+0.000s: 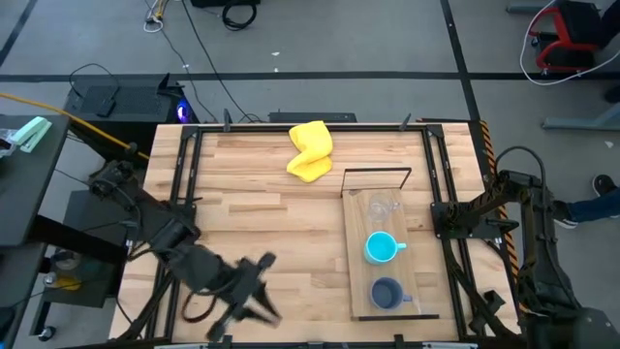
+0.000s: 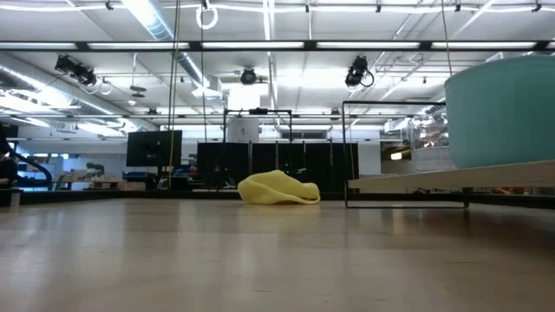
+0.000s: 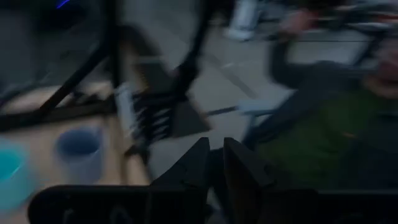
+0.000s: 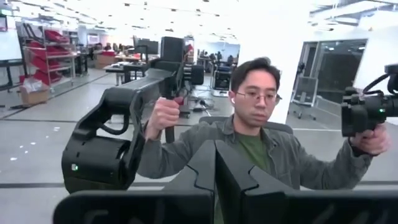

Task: Stack small to large cups/mugs on shelf
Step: Return to Home Position

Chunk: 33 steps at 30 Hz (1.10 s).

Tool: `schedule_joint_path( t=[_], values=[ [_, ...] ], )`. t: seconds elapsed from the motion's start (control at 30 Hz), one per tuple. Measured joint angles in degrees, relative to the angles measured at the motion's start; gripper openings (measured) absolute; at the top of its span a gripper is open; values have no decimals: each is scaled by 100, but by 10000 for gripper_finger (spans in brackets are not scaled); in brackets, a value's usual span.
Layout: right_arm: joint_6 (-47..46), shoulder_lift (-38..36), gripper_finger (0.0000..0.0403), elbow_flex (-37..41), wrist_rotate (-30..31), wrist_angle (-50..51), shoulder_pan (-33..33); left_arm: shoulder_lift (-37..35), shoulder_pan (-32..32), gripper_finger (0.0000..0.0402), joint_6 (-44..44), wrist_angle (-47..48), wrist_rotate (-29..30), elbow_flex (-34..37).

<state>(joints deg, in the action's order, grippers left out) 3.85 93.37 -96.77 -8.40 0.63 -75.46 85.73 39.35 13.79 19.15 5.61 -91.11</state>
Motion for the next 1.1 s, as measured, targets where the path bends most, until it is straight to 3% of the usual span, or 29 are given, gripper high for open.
schedule_joint_path(
  t=[0.1, 0.27, 0.47, 0.6, 0.83, 0.97, 1.1],
  values=[
    [-9, 67, 10, -2, -21, 24, 29, 0, 165, 59, -379, -244, -355, -7],
    [-102, 27, 10, 0, -112, 410, 237, 1, 81, 62, -651, -136, -434, 0],
    [-214, -214, 10, 0, -1286, 385, 1014, -2, -419, 54, -548, -150, -1171, 0],
    [-482, -389, 10, 0, -1683, 695, 1819, -14, -738, 54, -581, -156, -1477, 0],
    [-520, -1266, 10, 0, -1756, 1426, 2714, -334, -1434, 62, -719, -157, -2239, 4],
    [-13, -1893, 10, -4, -1788, 1822, 2754, -724, -1960, 59, -824, -17, -2527, 39],
    [269, -2483, 10, 165, -1785, 2122, 2640, -1356, -2527, 53, -829, -183, -2642, 593]
  ],
)
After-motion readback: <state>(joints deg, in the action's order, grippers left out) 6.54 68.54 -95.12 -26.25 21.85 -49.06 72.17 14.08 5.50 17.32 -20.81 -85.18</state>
